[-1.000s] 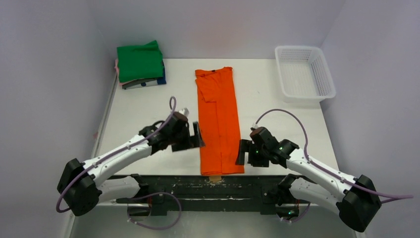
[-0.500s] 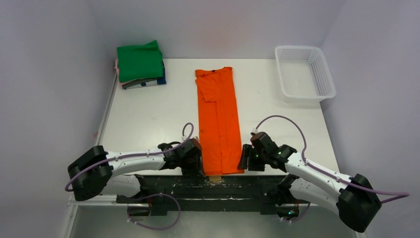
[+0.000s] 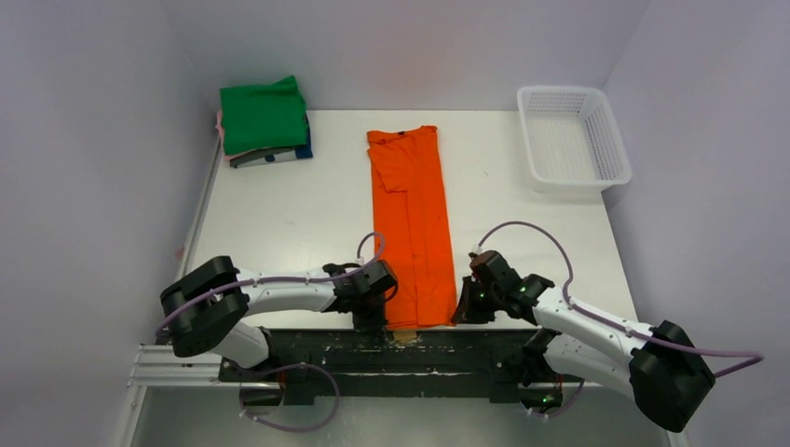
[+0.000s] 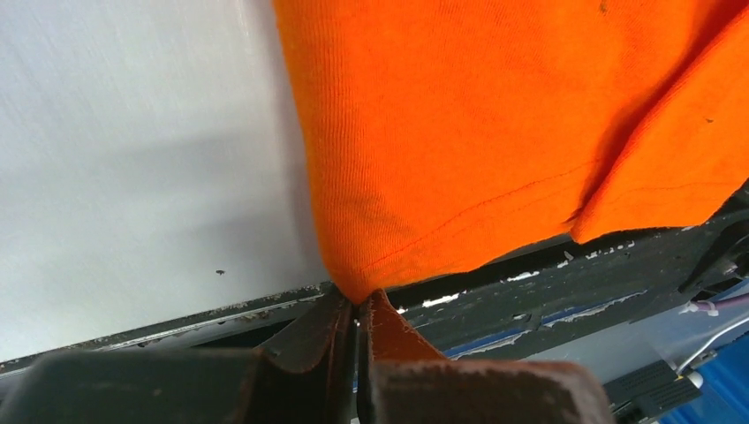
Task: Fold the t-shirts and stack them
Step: Grab the bottom of the folded rectangular tshirt with both arms, then fold the folded rectangular tshirt in 1/3 of the way
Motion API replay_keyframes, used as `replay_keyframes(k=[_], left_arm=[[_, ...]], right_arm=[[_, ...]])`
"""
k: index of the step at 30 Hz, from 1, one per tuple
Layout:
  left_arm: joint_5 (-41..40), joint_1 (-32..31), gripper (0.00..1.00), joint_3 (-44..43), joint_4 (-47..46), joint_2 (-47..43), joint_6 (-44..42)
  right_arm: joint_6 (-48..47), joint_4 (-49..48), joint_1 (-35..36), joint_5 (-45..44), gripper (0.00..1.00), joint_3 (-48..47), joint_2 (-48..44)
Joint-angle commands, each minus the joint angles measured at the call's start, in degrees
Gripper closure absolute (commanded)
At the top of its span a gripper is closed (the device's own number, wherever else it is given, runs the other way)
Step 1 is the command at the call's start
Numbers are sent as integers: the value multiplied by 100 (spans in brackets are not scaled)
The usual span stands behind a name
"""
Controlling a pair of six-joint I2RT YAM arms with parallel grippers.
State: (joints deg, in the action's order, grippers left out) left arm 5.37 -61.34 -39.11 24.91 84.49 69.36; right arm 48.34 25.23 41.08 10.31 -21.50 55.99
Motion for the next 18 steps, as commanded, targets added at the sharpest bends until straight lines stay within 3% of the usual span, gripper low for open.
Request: replay_keyframes(k=[1,10,18], left_arm=[[-631,35,100,-248,-65,17,-69],[-1073,98,100,-399,-105,-695,-701],[-565,1057,100,-900,-185,-567,-1390]], right_arm=[[-99,-25,-5,83,100,-17,11],[-385,278,-8,90,100,-824,-75],[-957,648,-250,-334,100,-2195,803]])
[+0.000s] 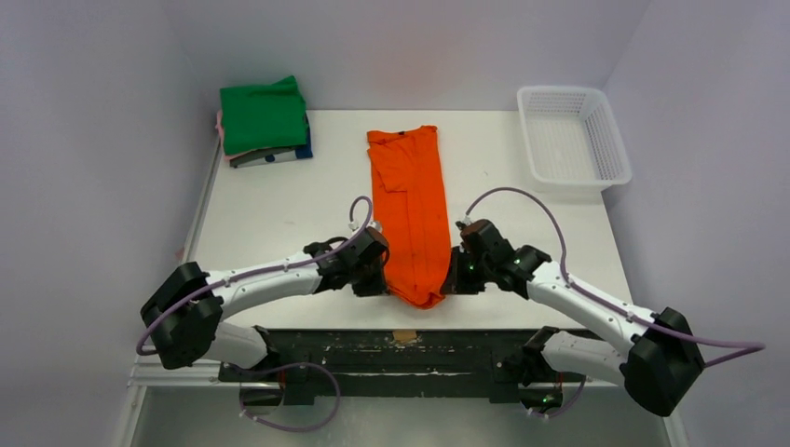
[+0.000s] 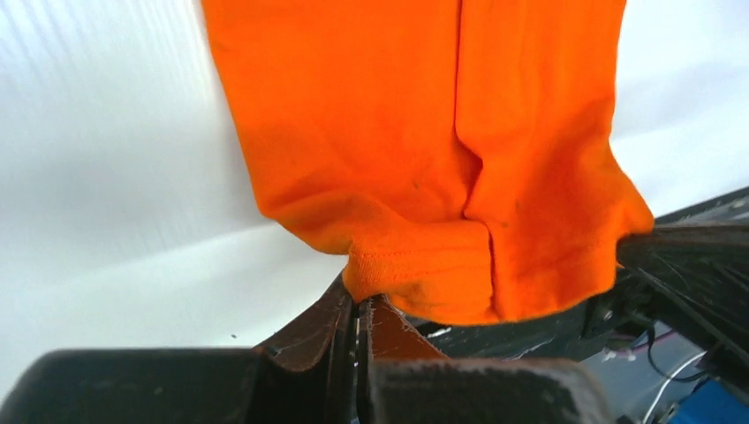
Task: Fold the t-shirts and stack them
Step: Fold the folded rectangular tshirt in 1/3 of the way
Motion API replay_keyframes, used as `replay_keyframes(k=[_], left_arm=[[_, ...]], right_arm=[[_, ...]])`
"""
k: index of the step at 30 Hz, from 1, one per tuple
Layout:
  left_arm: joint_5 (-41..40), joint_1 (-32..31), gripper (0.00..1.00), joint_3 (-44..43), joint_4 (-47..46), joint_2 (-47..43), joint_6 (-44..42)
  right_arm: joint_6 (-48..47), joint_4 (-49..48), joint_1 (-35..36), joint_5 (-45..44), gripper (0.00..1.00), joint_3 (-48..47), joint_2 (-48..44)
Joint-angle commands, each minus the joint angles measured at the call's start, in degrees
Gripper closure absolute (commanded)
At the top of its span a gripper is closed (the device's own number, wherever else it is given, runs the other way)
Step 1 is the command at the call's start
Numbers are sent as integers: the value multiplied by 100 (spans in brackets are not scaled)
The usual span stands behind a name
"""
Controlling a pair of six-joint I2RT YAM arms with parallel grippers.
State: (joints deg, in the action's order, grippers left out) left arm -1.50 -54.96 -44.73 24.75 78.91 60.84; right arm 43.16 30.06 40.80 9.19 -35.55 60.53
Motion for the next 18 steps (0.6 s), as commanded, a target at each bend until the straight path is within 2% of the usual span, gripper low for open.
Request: replay_keyframes(k=[1,7,13,18], left_arm=[[123,524,100,-512,-91,42,-635],[84,1188,100,-1515,353,477,-1061],[29,1778,100,-2600,624,1381,-1413],[123,2234,100,-3457,881,2170,-1550]], right_arm=[[-529,159,-333,-204,100,-953,557],[-888,-381,-1181,45,100,-1812,1514],[-1304,-647,-1574,-210,100,-2959,2632],[-1394,-793,-1937,18,100,-3730,3540]])
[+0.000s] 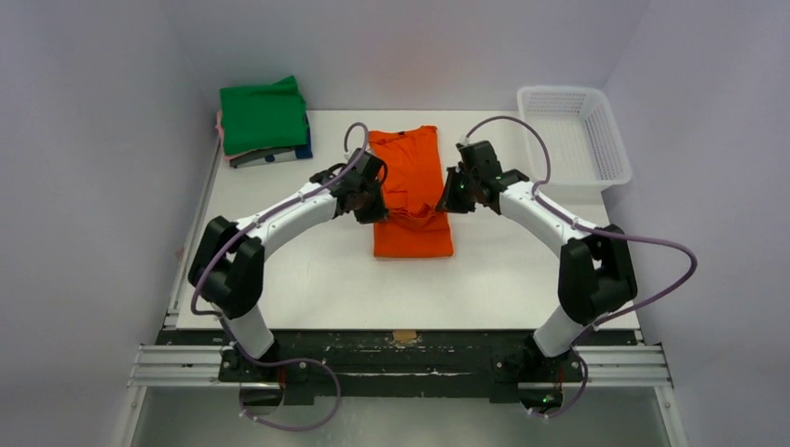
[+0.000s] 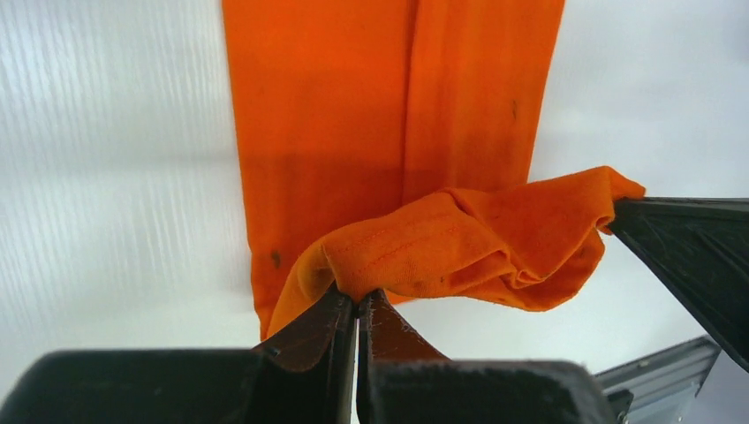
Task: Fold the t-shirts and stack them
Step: Fold the folded rectangular tshirt in 1/3 of the way
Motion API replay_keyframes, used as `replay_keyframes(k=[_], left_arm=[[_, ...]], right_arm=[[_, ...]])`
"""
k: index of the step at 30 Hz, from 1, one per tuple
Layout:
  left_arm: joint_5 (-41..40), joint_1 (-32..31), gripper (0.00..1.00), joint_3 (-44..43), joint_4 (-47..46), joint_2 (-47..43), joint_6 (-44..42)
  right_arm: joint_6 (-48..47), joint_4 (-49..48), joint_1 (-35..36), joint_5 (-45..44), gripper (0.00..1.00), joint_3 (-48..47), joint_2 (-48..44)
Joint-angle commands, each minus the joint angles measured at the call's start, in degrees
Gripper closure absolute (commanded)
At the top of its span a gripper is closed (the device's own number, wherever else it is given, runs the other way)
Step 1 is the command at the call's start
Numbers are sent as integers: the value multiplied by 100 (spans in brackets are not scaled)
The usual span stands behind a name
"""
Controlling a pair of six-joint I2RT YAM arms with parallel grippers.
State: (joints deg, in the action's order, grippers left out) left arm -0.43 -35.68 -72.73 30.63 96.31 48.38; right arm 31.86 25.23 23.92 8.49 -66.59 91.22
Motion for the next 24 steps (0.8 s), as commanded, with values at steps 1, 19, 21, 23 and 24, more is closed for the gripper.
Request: replay_keyframes(k=[1,19,21,23,24], left_arm=[[143,369,100,-795,308,573,-349],[765,1030,21,-2148,942,1872,-779],[779,1024,10,-1645,901,1416,-786],[979,1006,8,-999,714,930,-715],[1112,998,8,-631,585,642,-671]], right_arm=[[-261,-344,-305,129,100,-750,642],[-417,-54,-671,-60,47,-2283,2352],[-386,-145,-670,-57,45,-1745,1906],[-335,-285,-663,64,45,-1045,1326],[-322,-301,-668,99,44,-731,1092]])
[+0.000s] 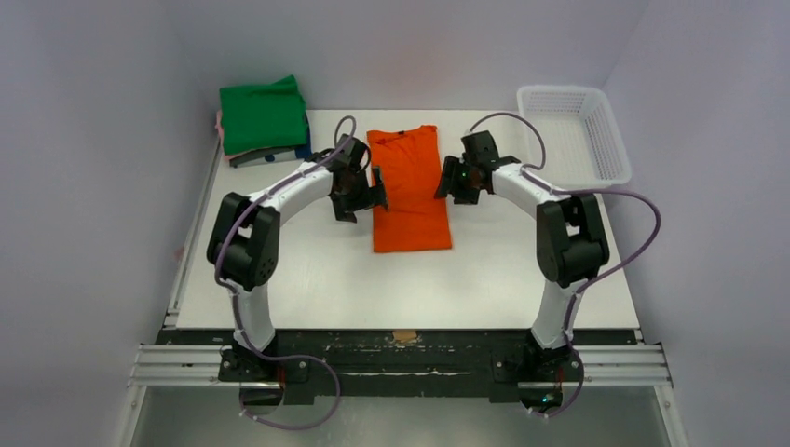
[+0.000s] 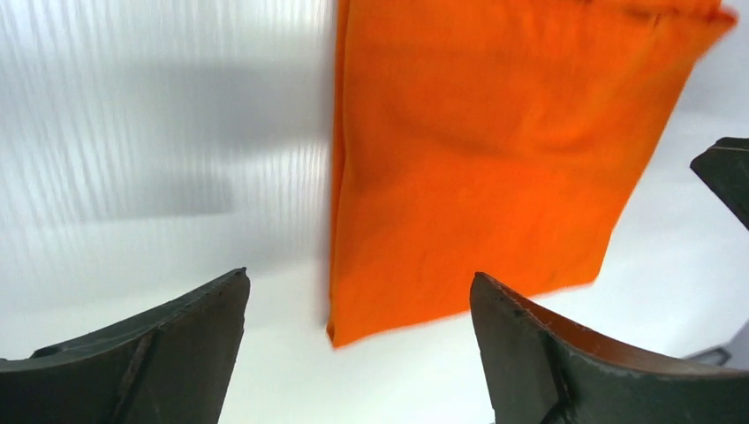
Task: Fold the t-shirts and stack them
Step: Fold the folded rectangular tshirt in 1/3 of the way, then grab one side of the 2/3 rectangular tshirt with both arms
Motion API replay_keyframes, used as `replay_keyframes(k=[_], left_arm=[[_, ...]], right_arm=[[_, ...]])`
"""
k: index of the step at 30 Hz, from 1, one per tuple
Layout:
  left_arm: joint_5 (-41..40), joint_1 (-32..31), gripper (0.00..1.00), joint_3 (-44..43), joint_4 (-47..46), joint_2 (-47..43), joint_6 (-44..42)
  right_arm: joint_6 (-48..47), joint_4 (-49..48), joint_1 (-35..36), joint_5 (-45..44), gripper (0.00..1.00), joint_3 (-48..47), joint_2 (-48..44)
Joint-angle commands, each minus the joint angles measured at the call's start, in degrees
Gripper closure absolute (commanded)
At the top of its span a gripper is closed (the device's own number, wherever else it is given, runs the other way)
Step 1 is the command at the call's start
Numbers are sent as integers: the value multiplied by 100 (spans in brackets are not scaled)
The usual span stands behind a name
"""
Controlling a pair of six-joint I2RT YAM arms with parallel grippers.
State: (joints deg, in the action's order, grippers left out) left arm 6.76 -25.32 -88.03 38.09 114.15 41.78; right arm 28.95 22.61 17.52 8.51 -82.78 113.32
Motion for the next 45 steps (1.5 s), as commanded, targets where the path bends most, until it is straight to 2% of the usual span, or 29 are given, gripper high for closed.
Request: replay_keyframes(k=[1,4,8,11,14,22,27,29,31,32,33,37,41,45], left_arm=[[542,-53,8,1269,-298,-1359,53],[769,-136,8,2083,-638,-1788,257],[801,-329,14,2437,-915,-1769,469],[804,-399,22,2458,-1055,-1565,593],[791,-418,24,2473,-1250,-1363,638],[631,-425,42,2317,-1257,-766,637],[757,-457,62,2216,-1338,-492,688],[709,-467,72,2202,-1287,-447,681],[543,-468,86,2160,-1173,-412,695],[435,-468,97,2117,-1112,-373,699],[413,-469,100,2066,-1032,-326,705],[521,-515,100,2381,-953,-662,678],[536,-752,100,3236,-734,-1823,731],[619,-1130,100,3487,160,-3122,827]], right_arm=[[-4,-52,-21,127,44,1214,-1345],[115,-204,-20,344,44,2154,-1943],[159,-405,-13,689,44,2928,-2318],[137,-561,18,869,46,3153,-2311],[173,-845,23,871,51,3249,-2177],[305,-1240,34,1086,63,3262,-1729],[263,-1214,41,1155,74,3338,-1611],[261,-1232,41,1164,83,3345,-1567],[263,-1372,41,1195,99,3396,-1533],[279,-1400,41,1194,100,3395,-1513],[281,-1371,37,1207,100,3378,-1487],[53,-898,41,1421,100,3446,-1854],[-373,341,41,1617,100,3694,-2714],[-495,1695,67,2613,100,3748,-3595]])
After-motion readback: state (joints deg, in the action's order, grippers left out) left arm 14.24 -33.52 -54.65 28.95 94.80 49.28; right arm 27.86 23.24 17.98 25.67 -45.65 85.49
